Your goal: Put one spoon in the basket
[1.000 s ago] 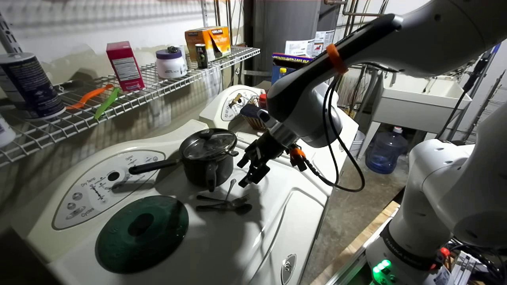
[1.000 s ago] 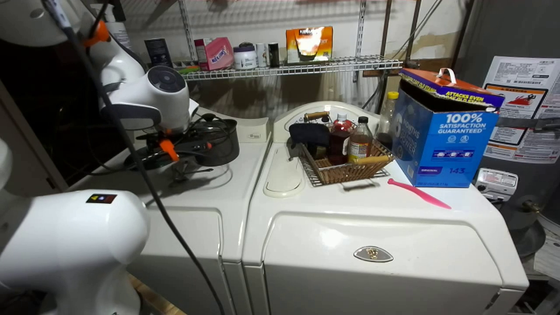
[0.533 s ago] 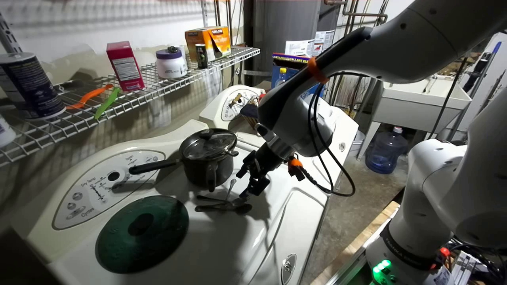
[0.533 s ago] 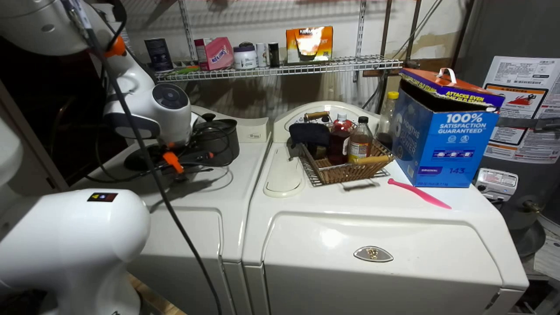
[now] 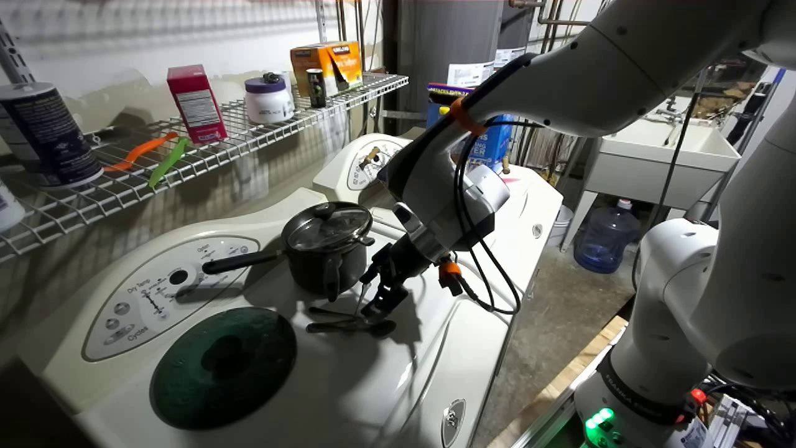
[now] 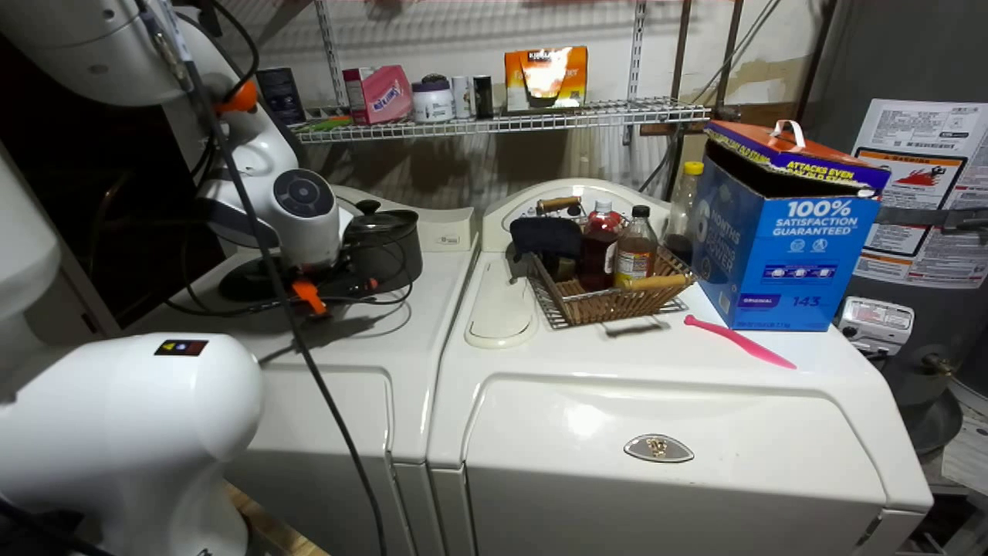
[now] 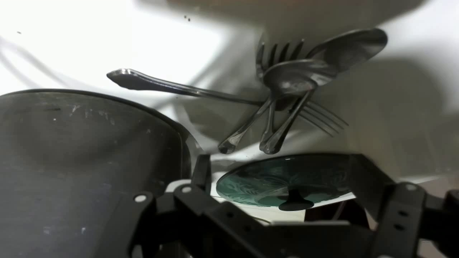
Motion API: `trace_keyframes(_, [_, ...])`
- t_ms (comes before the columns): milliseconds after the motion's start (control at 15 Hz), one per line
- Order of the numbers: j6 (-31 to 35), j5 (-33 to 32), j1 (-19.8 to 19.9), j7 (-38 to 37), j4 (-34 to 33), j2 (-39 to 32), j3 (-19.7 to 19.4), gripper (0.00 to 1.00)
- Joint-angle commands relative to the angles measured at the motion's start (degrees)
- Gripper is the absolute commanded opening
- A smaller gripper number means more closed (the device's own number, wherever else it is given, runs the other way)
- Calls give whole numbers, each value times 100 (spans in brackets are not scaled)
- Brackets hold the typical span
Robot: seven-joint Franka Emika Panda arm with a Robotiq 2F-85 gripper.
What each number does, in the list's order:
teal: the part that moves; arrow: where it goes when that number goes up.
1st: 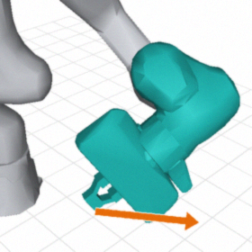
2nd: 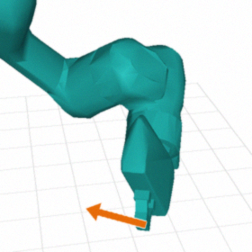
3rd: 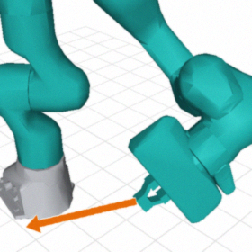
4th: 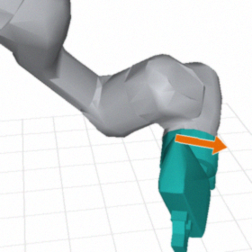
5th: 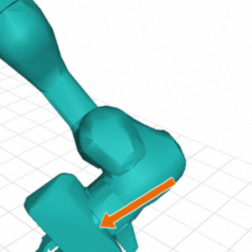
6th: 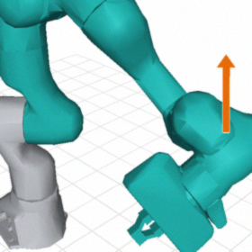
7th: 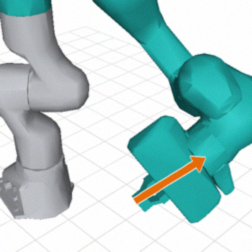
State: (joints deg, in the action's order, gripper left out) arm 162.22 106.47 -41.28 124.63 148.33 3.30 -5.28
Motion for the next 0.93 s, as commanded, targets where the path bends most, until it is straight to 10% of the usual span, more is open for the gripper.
trace_keyframes(0, [15, 705, 8, 623, -433, -563, 6, 92])
trace_keyframes(333, [17, 1159, -26, 997, -742, -1037, 7, 54])
trace_keyframes(867, [110, 1659, -99, 1537, -950, -1267, 11, 29])
